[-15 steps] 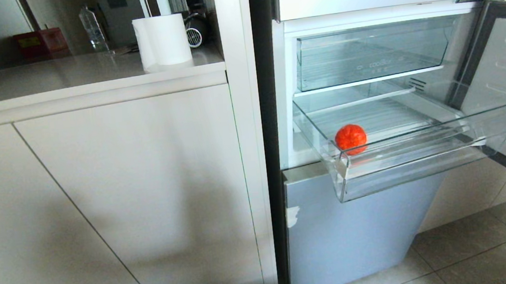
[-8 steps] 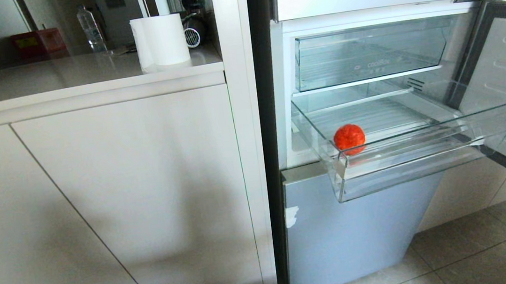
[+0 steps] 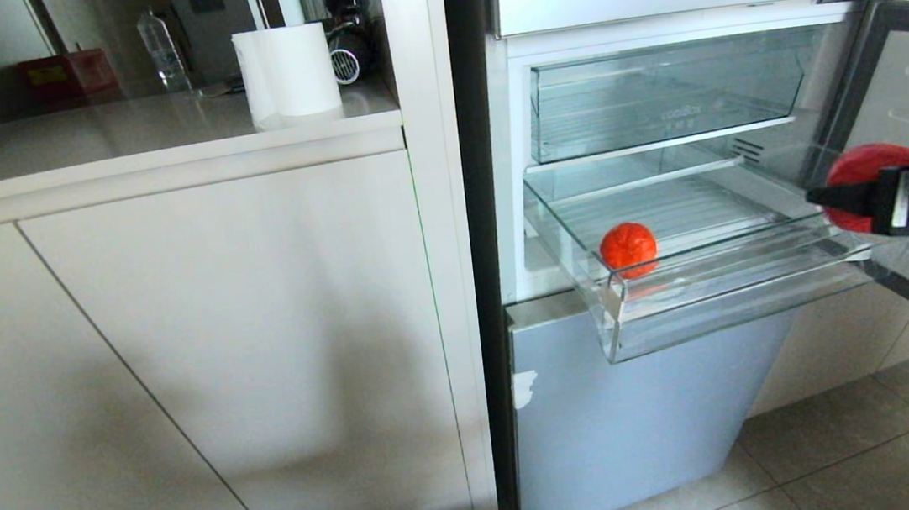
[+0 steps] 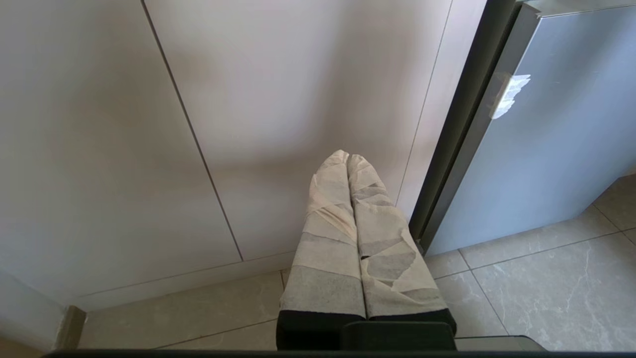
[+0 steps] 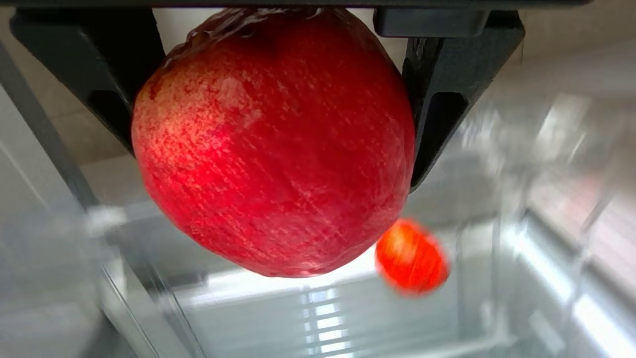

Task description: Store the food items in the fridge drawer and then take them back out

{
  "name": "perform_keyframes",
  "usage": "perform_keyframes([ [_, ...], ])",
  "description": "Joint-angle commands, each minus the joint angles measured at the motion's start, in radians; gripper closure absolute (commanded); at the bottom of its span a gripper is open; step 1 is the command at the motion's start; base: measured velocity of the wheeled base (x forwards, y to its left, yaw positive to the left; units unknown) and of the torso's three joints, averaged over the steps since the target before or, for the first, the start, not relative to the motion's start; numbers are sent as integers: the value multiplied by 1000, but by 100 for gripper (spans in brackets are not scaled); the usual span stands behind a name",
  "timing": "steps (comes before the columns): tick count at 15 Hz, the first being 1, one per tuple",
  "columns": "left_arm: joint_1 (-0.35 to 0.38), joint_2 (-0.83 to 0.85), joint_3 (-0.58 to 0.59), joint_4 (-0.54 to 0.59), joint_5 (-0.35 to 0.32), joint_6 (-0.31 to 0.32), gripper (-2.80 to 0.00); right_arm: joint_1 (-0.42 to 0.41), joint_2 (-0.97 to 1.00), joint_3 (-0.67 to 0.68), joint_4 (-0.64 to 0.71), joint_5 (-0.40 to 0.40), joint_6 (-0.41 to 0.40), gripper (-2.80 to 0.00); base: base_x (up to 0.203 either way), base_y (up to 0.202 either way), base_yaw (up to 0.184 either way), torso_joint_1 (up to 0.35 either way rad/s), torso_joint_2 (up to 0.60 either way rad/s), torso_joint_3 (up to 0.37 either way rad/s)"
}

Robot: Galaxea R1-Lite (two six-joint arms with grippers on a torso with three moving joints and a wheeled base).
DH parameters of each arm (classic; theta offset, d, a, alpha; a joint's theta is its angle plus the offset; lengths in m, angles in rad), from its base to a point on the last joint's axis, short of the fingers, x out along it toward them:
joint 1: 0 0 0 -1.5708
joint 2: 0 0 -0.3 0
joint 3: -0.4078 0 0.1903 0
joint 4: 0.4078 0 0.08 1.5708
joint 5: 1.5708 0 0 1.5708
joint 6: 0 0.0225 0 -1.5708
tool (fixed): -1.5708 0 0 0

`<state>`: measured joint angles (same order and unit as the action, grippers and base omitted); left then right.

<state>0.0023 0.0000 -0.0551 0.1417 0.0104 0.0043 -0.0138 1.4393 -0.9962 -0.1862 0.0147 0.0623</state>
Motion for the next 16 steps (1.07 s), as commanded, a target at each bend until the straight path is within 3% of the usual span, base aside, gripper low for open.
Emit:
perform_keyframes([
  [1,1,2,0,1,0,0,0,-4,279,-143,-53,3,1,0,0,0,0,0,0,0],
  [5,1,2,0,1,0,0,0,-15,522,-345,-175,12,-2,0,0,0,0,0,0,0],
  [6,1,2,0,1,0,0,0,-20,563,-405,-184,22,0,-280,0,0,0,0,0,0],
  [10,1,2,0,1,0,0,0,-29,663,-550,-188,35,23,-280,0,0,0,0,0,0],
  [16,1,2,0,1,0,0,0,-29,594,-555,-187,33,43,-280,0,0,0,0,0,0],
])
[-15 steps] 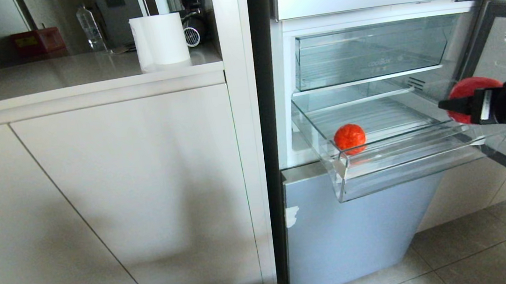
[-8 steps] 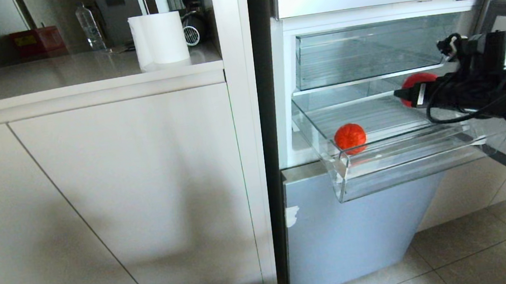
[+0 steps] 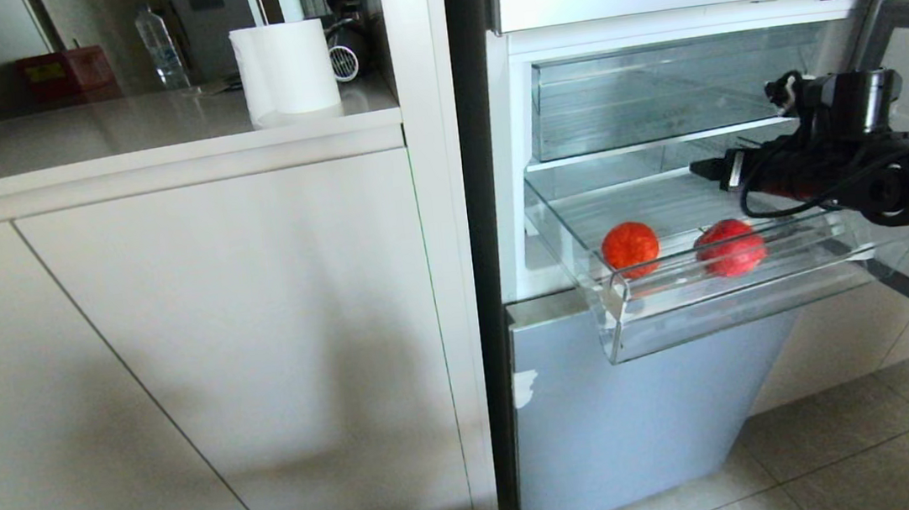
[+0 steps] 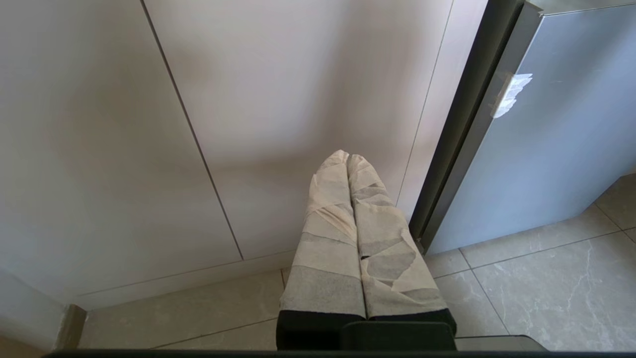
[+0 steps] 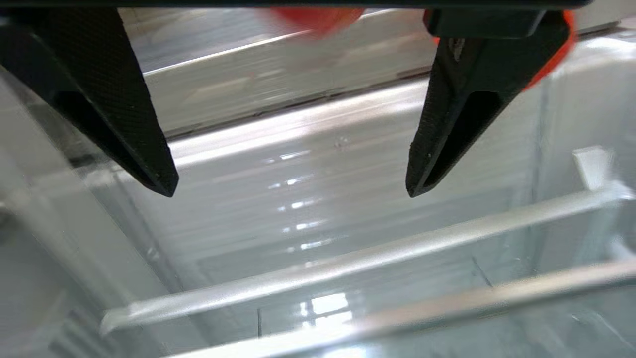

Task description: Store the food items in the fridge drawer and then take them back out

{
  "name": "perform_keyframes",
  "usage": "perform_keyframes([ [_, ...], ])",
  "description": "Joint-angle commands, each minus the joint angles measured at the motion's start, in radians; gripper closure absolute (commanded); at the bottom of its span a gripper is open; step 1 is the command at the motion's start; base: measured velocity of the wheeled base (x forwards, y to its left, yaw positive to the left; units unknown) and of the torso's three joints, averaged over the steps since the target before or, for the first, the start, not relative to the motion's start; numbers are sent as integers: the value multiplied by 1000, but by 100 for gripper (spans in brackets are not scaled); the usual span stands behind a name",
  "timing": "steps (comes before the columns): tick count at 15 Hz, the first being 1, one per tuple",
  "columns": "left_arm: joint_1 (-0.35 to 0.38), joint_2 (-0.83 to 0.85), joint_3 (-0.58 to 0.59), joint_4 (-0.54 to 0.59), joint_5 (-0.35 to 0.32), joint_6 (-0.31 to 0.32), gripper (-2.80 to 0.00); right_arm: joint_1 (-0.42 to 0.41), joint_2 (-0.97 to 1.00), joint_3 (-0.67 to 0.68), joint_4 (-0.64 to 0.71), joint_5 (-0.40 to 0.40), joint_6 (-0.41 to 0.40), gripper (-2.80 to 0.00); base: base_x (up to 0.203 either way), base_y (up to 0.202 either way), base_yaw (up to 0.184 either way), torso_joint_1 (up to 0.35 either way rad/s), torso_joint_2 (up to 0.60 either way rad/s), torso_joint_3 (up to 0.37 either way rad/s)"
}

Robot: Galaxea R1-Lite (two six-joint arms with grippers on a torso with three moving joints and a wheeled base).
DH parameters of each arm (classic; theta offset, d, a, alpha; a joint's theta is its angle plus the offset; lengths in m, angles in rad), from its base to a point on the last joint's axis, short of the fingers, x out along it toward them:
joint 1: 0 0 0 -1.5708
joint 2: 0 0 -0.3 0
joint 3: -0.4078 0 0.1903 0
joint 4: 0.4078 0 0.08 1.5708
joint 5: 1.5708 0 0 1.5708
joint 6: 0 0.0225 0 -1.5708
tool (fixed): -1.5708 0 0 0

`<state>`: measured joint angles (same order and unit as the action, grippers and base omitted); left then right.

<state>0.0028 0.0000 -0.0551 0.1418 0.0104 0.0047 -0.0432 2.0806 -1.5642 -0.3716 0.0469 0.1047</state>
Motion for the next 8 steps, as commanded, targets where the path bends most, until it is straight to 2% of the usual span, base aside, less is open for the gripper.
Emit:
perform_keyframes([
  [1,0,2,0,1,0,0,0,0,-103,48,-2,2,0,-280,0,0,0,0,0,0],
  [2,0,2,0,1,0,0,0,0,-163,90,-2,3,-1,0,0,0,0,0,0,0],
  [4,0,2,0,1,0,0,0,0,-311,213,-1,6,0,0,0,0,0,0,0,0],
  [8,0,2,0,1,0,0,0,1,-594,567,-1,28,-1,0,0,0,0,0,0,0],
])
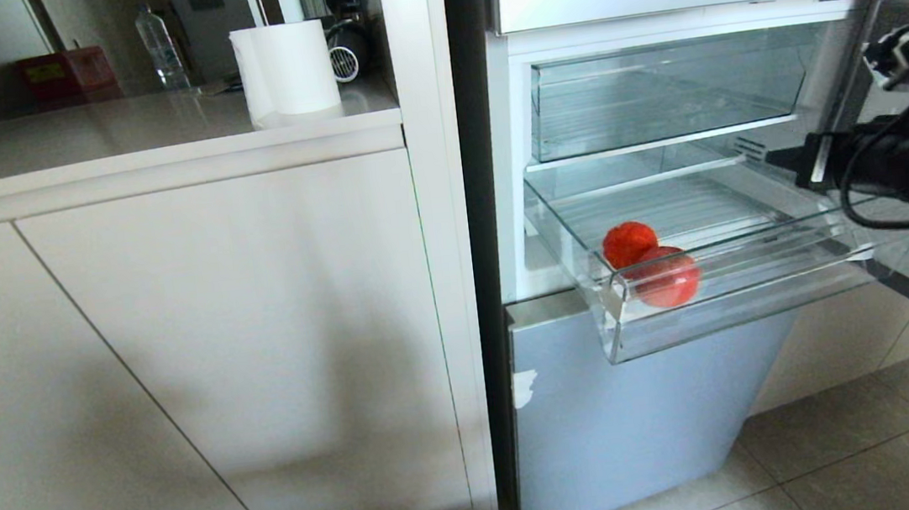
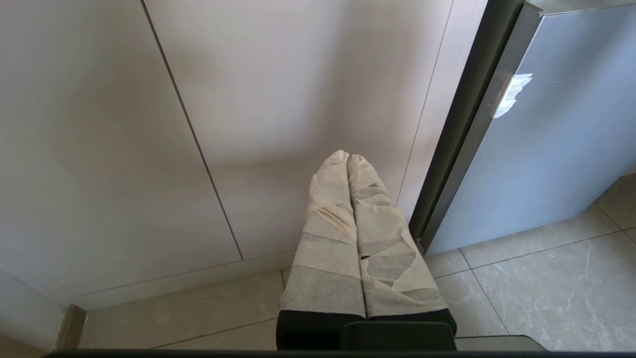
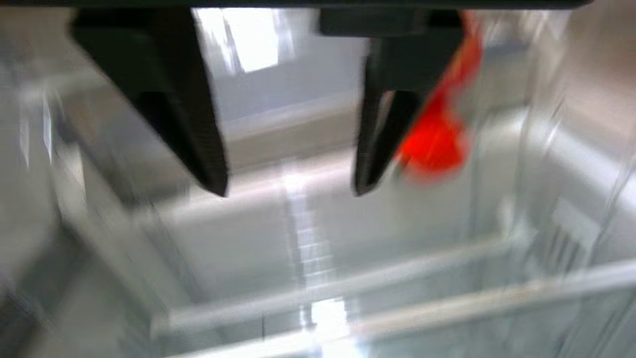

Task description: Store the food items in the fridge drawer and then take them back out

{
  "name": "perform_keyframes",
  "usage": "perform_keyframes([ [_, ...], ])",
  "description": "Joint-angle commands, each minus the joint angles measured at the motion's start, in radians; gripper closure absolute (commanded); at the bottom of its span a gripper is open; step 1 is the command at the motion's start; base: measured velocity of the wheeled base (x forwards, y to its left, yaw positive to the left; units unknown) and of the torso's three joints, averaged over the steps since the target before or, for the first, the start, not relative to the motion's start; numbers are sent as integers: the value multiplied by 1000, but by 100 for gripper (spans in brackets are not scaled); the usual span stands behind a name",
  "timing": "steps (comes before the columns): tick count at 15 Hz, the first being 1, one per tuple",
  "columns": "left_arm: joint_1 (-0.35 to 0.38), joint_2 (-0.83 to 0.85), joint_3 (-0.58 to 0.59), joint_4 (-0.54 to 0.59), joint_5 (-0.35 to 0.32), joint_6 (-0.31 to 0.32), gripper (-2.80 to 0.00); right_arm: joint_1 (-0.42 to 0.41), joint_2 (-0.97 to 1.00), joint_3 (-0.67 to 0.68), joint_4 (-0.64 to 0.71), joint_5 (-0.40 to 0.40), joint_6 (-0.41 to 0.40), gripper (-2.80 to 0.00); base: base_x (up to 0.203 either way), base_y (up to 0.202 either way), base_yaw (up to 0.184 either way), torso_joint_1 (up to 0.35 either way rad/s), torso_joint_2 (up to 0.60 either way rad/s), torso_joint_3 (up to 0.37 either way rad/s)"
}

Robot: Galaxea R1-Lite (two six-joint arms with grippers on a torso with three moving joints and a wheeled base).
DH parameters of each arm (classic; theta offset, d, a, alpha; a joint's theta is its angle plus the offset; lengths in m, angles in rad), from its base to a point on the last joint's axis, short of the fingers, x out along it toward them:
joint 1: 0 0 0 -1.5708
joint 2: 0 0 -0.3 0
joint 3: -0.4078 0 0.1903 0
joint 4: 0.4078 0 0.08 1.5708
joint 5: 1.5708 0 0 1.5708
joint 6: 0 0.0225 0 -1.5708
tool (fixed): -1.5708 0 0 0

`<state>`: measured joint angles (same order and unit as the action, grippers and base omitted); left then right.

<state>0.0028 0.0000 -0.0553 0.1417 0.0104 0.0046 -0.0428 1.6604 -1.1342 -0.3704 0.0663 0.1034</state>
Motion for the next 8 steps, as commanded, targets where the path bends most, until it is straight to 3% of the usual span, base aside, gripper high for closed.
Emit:
perform_keyframes([
  [1,0,2,0,1,0,0,0,0,-222,229,-3,24,0,0,0,0,0,0,0,0],
  [4,0,2,0,1,0,0,0,0,-304,438,-9,105,2,0,0,0,0,0,0,0],
  [8,0,2,0,1,0,0,0,1,-180,464,-38,150,4,0,0,0,0,0,0,0],
])
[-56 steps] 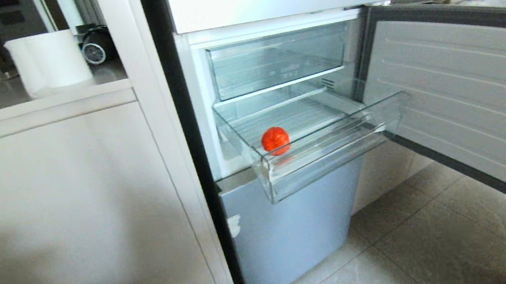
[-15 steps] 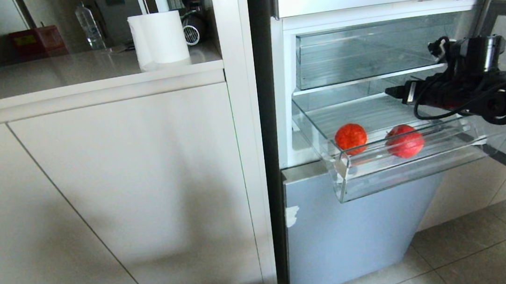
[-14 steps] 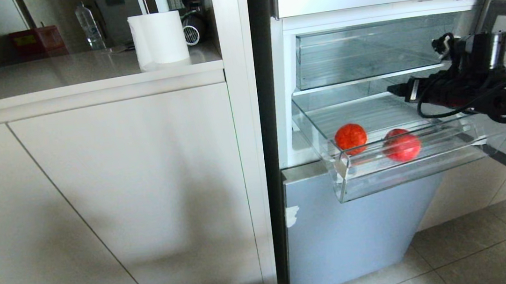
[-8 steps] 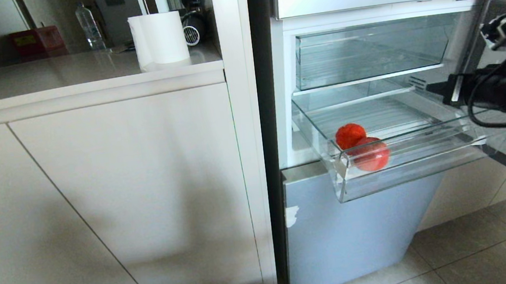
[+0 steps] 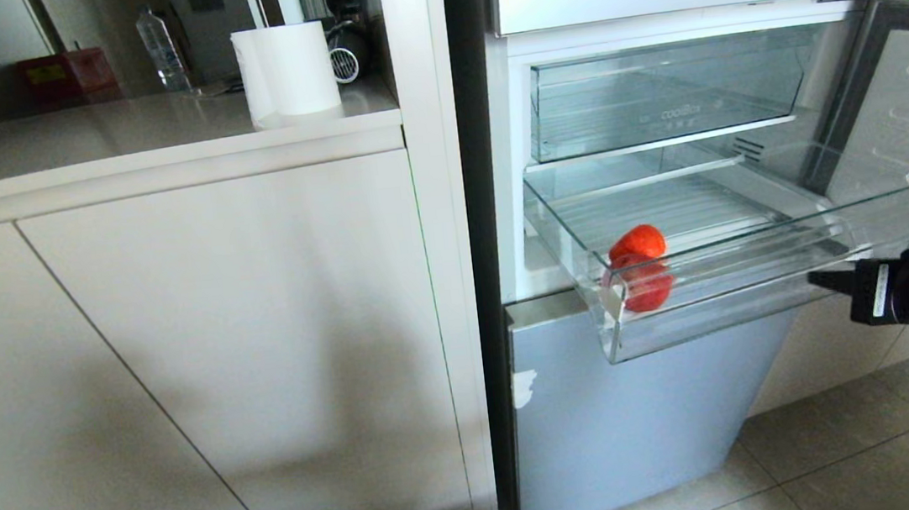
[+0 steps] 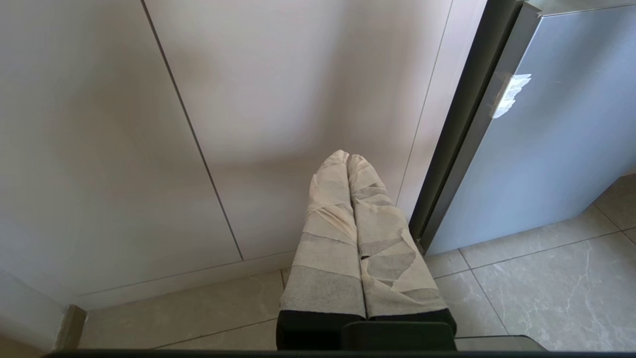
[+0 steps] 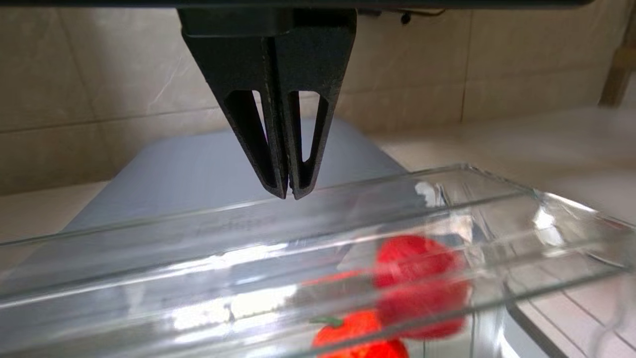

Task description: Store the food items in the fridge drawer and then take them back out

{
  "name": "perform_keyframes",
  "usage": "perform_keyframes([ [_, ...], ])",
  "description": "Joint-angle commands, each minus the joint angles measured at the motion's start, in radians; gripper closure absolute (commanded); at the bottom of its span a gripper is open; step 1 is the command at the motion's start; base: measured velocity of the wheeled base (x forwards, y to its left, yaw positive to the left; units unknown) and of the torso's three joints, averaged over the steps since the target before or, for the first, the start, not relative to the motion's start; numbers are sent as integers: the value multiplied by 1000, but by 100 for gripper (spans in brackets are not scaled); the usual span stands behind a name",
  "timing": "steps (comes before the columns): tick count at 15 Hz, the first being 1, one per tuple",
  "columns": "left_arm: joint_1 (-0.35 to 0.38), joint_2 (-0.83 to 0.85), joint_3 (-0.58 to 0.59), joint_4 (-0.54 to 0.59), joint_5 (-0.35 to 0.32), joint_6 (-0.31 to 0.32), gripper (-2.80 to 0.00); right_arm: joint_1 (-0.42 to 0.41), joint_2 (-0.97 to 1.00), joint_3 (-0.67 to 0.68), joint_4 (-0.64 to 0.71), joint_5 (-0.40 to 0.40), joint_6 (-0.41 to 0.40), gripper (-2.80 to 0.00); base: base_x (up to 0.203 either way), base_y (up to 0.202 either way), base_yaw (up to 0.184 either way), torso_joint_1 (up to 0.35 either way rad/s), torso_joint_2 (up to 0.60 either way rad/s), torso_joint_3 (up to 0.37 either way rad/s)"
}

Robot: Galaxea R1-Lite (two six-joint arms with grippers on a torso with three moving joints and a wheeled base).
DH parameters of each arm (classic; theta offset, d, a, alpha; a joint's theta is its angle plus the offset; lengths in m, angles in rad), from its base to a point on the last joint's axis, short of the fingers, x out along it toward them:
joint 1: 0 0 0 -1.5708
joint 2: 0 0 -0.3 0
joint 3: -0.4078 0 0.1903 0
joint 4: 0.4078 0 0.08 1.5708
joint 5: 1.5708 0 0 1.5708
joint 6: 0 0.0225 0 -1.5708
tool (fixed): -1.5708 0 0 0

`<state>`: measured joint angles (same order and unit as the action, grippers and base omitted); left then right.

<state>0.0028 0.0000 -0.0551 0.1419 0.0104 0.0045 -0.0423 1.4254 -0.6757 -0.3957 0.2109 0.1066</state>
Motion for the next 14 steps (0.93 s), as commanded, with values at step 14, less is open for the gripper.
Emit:
perform_keyframes([
  [14,0,2,0,1,0,0,0,5,633,-228,-479,10,73,0,0,0,0,0,0,0],
])
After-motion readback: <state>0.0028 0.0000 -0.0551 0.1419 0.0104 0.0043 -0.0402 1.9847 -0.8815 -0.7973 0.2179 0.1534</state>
